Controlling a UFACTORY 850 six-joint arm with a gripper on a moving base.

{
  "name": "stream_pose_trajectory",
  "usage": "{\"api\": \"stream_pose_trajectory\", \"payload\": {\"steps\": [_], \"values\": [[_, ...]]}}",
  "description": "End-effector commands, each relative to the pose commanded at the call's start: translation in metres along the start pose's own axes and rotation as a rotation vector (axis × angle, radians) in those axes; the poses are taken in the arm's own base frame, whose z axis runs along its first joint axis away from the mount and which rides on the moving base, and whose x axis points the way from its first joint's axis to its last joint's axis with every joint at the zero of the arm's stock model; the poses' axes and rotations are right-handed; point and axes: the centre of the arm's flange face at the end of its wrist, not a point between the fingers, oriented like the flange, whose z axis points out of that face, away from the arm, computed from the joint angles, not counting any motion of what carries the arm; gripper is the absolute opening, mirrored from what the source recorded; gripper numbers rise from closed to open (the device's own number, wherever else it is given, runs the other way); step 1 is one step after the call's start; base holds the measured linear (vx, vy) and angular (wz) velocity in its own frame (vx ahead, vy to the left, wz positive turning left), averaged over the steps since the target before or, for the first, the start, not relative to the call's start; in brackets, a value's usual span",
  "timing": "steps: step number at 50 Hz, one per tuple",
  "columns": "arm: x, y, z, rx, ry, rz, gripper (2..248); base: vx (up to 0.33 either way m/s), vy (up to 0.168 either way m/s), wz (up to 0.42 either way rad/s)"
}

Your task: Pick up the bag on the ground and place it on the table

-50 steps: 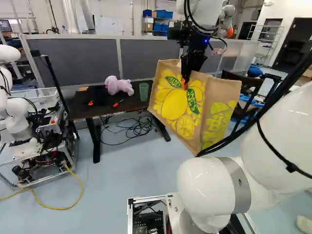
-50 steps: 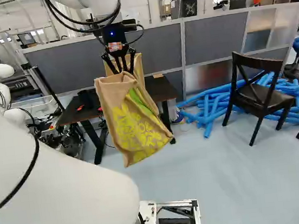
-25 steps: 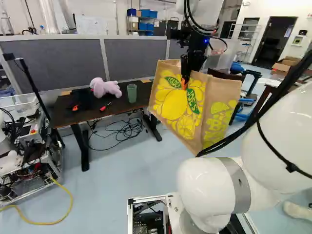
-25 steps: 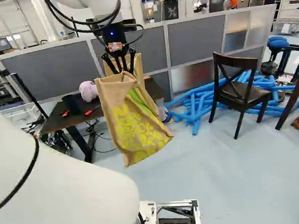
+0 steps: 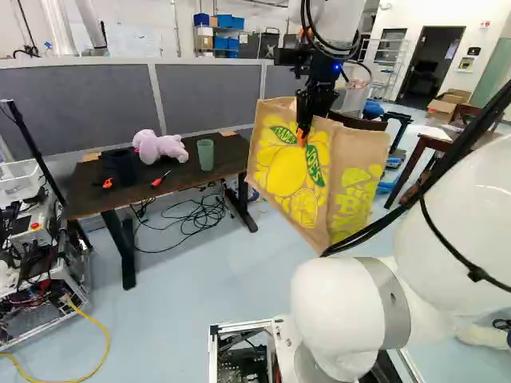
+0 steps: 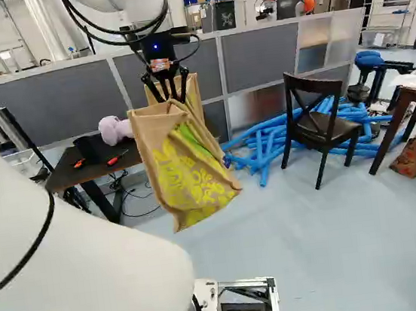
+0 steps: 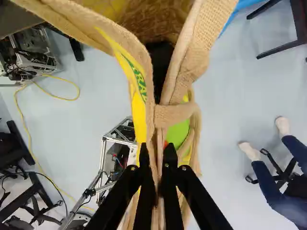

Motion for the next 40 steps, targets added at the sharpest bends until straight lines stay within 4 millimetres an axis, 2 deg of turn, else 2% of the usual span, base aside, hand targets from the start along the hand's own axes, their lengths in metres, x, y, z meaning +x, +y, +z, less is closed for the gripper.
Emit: {"api": "stream_pose_trajectory", "payload": {"steps": [13,40], "values": [[0.0,0.0,0.0,0.0,0.0,0.0,22,0.048,-0.03,0.0],[0.0,0.0,0.0,0.0,0.0,0.0,22,0.107,-0.069,0.004]]}}
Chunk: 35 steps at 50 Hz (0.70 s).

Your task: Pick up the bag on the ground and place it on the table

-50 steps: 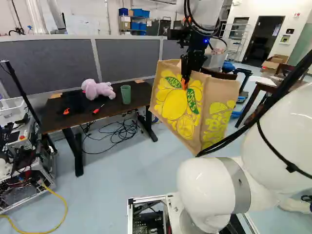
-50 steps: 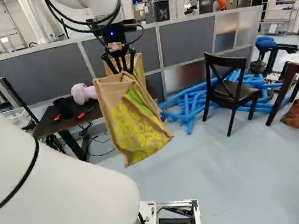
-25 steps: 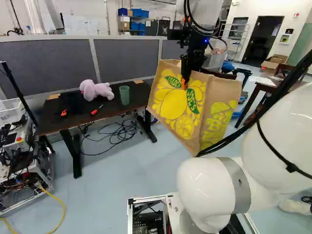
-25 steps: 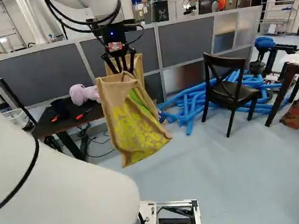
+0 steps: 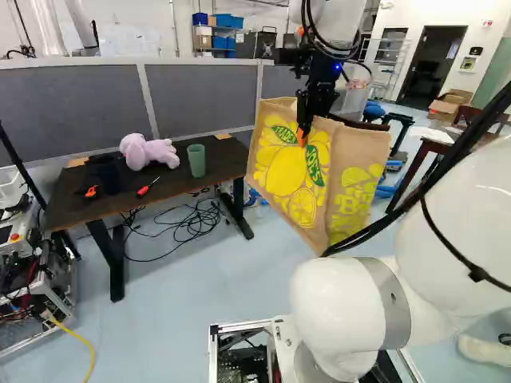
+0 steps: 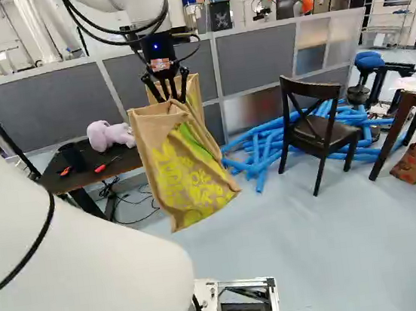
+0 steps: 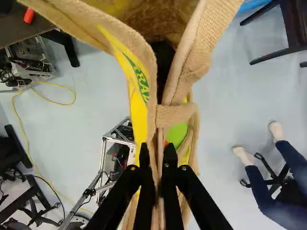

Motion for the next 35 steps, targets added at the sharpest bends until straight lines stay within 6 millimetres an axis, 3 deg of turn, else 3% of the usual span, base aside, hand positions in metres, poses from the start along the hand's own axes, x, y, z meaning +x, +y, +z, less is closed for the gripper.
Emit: {"api": "stream_pose_trajectory", "payload": {"steps": [14,35], "values": [[0.0,0.0,0.0,0.0,0.0,0.0,22,0.103,-0.046,0.122],[0.0,0.0,0.0,0.0,0.0,0.0,22,0.118,-0.029,0.289]]}}
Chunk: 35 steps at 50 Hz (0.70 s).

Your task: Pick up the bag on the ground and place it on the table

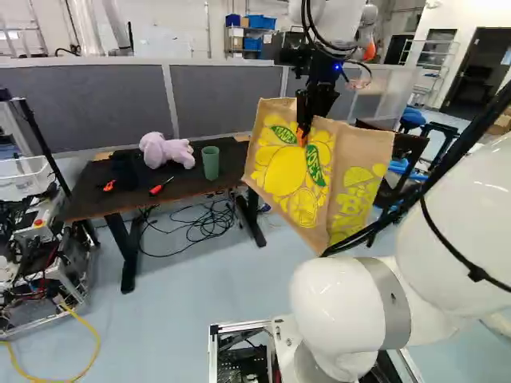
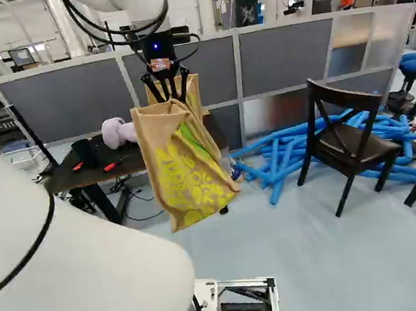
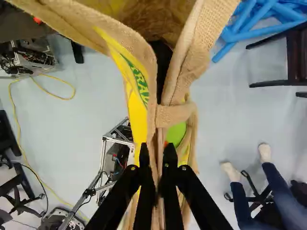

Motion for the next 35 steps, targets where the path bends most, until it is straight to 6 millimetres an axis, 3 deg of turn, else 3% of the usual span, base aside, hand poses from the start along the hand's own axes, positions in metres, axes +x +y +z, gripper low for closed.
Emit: {"api": "stream_pose_trajectory", "payload": {"steps": [35], "values": [[0.0,0.0,0.0,0.0,0.0,0.0,22,0.145,-0.098,0.267]]}}
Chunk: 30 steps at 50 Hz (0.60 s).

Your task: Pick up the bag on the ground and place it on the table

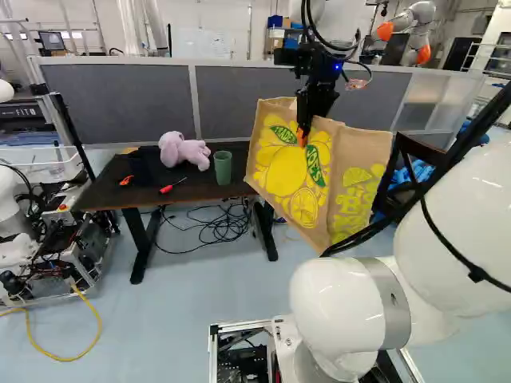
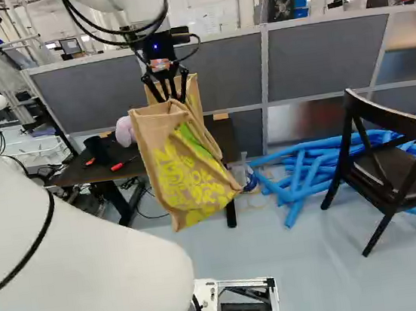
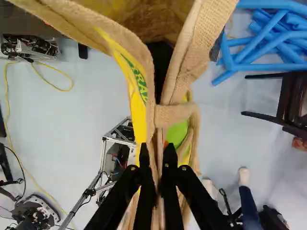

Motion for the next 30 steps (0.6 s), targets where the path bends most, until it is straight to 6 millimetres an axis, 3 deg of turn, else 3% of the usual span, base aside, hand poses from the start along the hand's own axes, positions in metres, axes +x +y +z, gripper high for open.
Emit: {"api": "stream_pose_trajectory", "payload": {"steps": [18,30], "values": [[0.0,0.0,0.0,0.0,0.0,0.0,22,0.162,-0.122,0.216],[0.0,0.0,0.0,0.0,0.0,0.0,22,0.164,-0.161,0.029]]}}
